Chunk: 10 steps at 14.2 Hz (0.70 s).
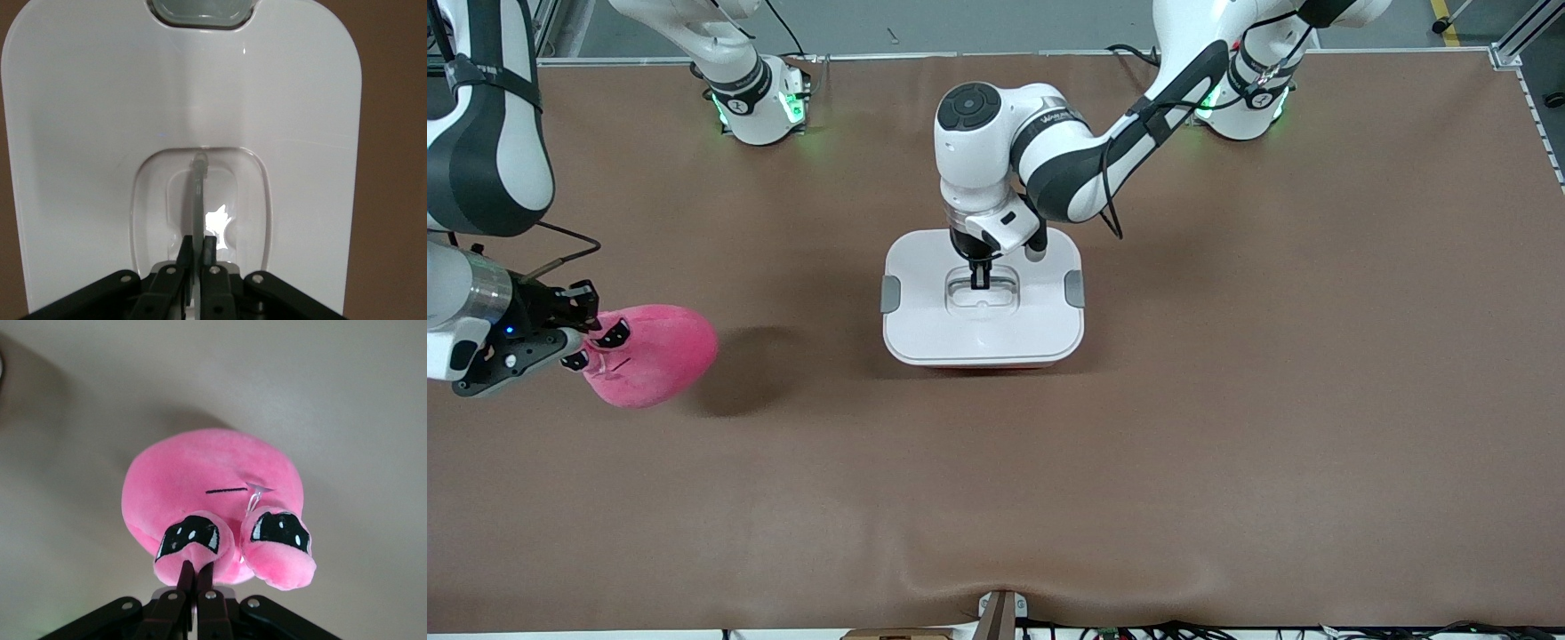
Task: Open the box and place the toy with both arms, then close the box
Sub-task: 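Lift the white lid off with the left gripper and set it aside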
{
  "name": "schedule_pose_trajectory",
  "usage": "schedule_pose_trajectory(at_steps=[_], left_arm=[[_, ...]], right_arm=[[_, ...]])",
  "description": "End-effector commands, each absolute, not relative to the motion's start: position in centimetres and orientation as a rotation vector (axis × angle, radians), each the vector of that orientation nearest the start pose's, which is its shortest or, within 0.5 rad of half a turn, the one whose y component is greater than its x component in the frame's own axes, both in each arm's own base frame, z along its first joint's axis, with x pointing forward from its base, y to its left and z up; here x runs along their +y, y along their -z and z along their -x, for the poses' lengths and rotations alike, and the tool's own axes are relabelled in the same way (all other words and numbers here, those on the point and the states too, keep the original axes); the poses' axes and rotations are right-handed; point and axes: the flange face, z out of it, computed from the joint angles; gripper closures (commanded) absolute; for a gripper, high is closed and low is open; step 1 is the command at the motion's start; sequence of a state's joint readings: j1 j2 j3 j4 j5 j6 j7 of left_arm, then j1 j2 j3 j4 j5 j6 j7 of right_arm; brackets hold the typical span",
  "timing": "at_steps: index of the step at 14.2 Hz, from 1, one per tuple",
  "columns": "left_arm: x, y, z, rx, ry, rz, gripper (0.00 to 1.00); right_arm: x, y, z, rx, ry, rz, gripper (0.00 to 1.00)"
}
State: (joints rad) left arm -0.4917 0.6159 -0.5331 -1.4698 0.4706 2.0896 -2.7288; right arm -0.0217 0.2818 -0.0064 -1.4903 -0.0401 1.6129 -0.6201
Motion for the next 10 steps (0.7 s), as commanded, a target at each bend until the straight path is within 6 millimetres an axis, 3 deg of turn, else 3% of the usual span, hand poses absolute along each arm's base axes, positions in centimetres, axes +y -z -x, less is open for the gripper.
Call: schedule_pose_trajectory(at_steps=[1, 4, 7, 10], left_arm=[[-55.6, -39.8, -44.3, 2.167, -0.181, -2.031, 1.0], [-54.4, -43.9, -42.9, 2.108, -0.208, -2.157, 1.0], [-49.6, -48.0, -46.0, 2.104, -0.108, -2.208, 1.0], [-44.0, -49.4, -49.6, 2.06, -0.076, -2.329, 1.0]], right_arm=[[-1.6, -52.2, -62.8, -1.058, -0.218, 2.937, 1.0], [1.2, -53.7, -63.0, -1.16, -0.175, 2.916, 1.0], [3.6, -55.5, -62.1, -1.276, -0.13, 2.844, 1.0], [8.0, -57.0, -60.4, -1.424, -0.134, 2.742, 1.0]])
